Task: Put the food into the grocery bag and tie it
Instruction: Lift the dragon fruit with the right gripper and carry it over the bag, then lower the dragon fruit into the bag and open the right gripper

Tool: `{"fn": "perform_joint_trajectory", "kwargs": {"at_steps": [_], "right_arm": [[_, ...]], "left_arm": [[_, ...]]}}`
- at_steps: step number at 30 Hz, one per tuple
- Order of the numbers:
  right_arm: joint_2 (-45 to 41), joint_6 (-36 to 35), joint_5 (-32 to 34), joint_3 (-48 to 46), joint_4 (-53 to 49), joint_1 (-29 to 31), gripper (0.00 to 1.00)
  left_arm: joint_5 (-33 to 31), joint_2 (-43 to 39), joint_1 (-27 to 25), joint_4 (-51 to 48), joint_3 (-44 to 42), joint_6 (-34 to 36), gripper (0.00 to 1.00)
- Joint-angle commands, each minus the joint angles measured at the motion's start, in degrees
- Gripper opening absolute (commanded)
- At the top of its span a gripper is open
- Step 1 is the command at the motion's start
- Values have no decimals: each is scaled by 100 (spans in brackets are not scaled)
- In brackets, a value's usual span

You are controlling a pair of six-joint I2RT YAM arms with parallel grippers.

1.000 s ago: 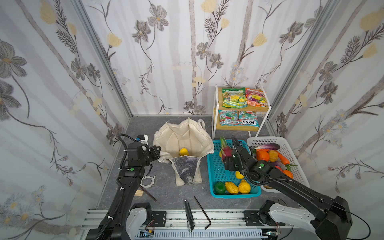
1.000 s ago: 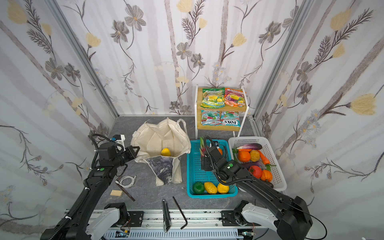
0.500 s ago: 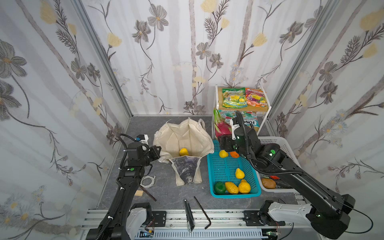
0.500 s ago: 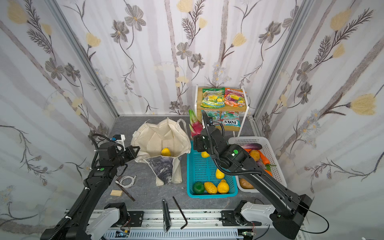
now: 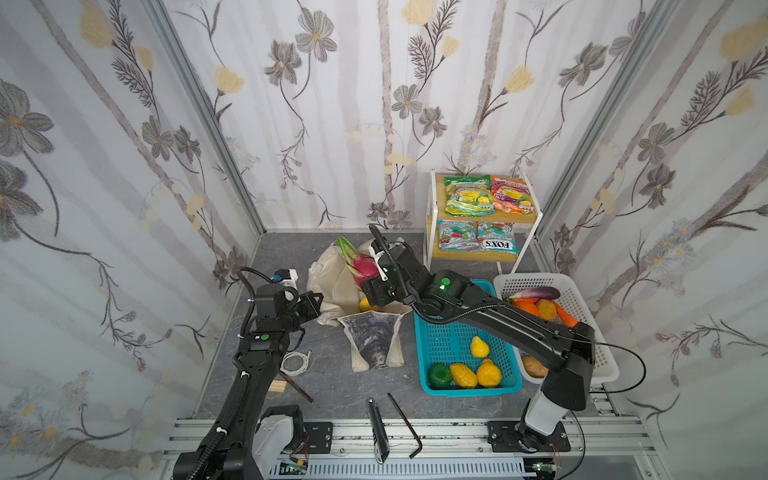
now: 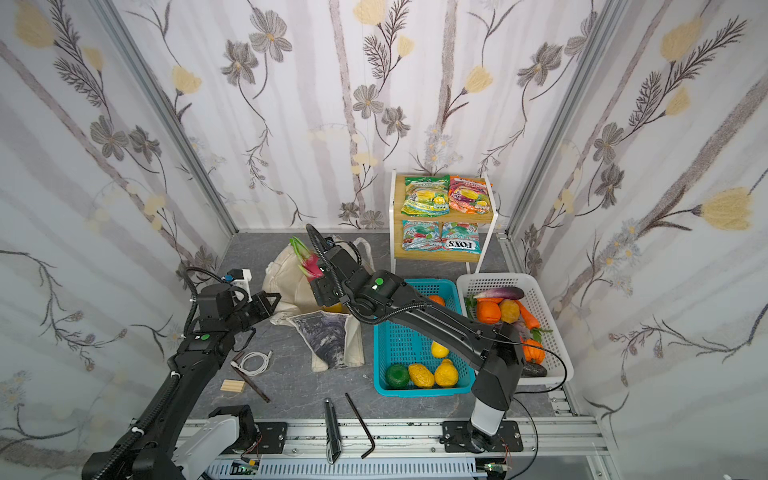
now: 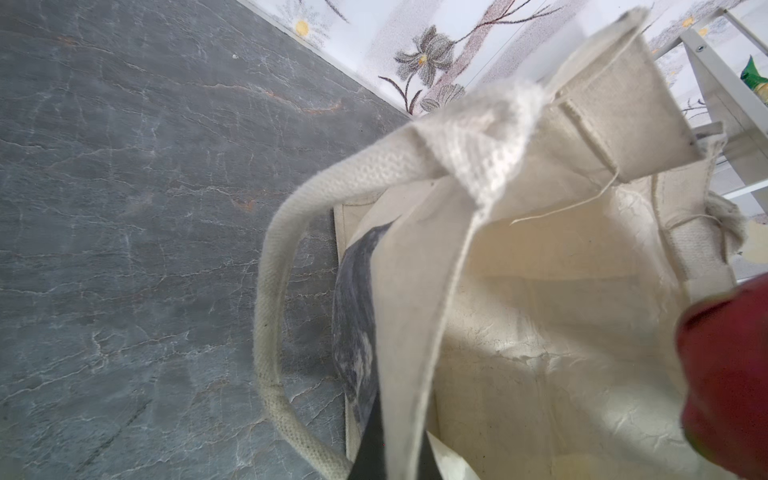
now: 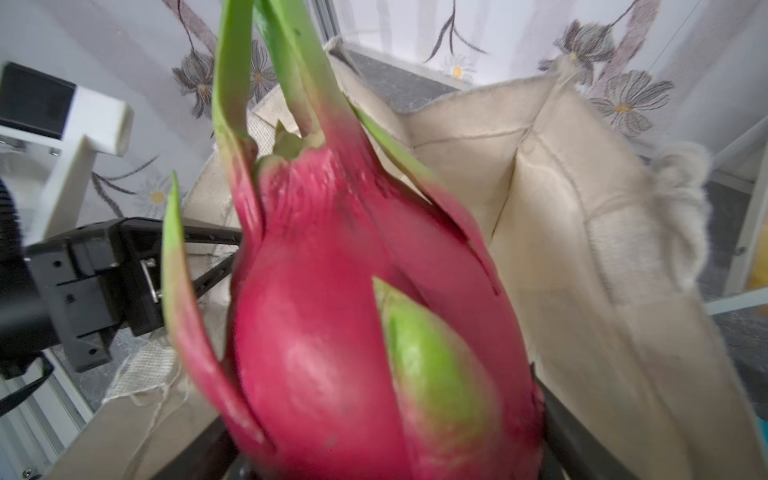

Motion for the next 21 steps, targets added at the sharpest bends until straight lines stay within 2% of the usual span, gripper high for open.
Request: {"fn": "perform_joint_trajectory", "kwargs": {"at_steps": [1,21], "right_arm": [[269,51,-281,-67,333,5,81],[1751,197,-396,-476,629,-232,84]], "left_arm": [[143,12,4,163,33,-51,0],[160,39,5,172,37,-69,0]]}}
